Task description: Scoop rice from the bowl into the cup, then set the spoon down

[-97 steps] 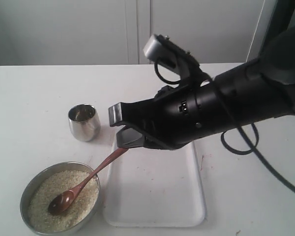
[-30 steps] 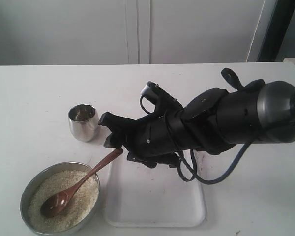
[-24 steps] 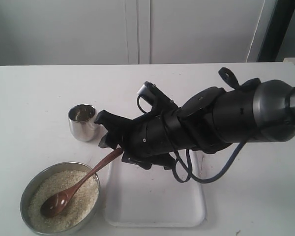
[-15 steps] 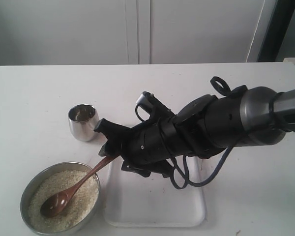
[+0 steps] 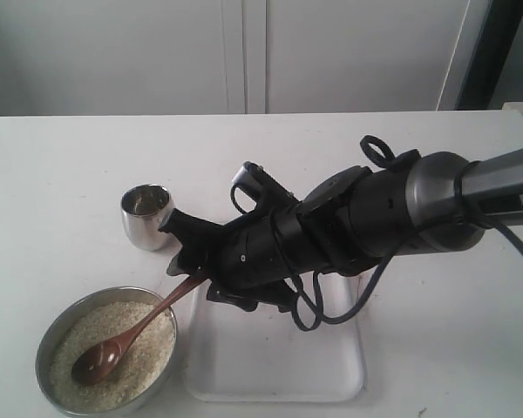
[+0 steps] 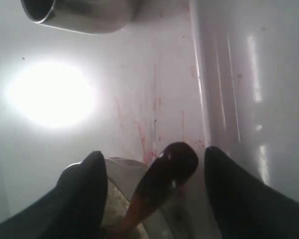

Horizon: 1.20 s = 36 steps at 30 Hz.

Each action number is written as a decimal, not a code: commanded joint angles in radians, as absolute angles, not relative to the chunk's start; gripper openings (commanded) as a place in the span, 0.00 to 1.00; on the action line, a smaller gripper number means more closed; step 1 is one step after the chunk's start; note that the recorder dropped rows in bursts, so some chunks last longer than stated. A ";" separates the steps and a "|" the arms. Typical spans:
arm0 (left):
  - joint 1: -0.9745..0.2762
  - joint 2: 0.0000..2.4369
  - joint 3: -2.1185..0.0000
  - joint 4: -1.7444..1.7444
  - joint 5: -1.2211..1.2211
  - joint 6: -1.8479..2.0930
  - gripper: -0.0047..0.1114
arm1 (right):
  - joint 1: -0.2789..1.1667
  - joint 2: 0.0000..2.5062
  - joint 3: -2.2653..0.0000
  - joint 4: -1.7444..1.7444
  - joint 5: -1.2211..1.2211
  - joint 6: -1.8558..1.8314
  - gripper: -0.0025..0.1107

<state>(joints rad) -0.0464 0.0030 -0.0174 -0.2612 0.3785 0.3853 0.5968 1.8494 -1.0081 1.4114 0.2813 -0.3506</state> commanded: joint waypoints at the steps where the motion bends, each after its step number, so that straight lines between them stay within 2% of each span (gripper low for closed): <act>1: -0.042 0.000 -0.012 -0.268 0.382 0.389 0.16 | 0.598 1.854 -1.024 1.412 0.291 -0.376 0.50; 5: -0.042 0.000 -0.012 -0.268 0.382 0.389 0.16 | 0.598 1.856 -1.027 1.421 0.293 -0.391 0.39; 11: -0.042 0.000 -0.012 -0.268 0.382 0.389 0.16 | 0.598 1.856 -1.027 1.421 0.293 -0.400 0.34; 36: -0.042 0.000 -0.012 -0.268 0.382 0.389 0.16 | 0.598 1.901 -1.027 1.546 0.309 -0.542 0.34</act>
<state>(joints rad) -0.0464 0.0030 -0.0174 -0.2612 0.3785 0.3853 0.5983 1.9012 -1.0241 1.5404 0.2969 -0.5179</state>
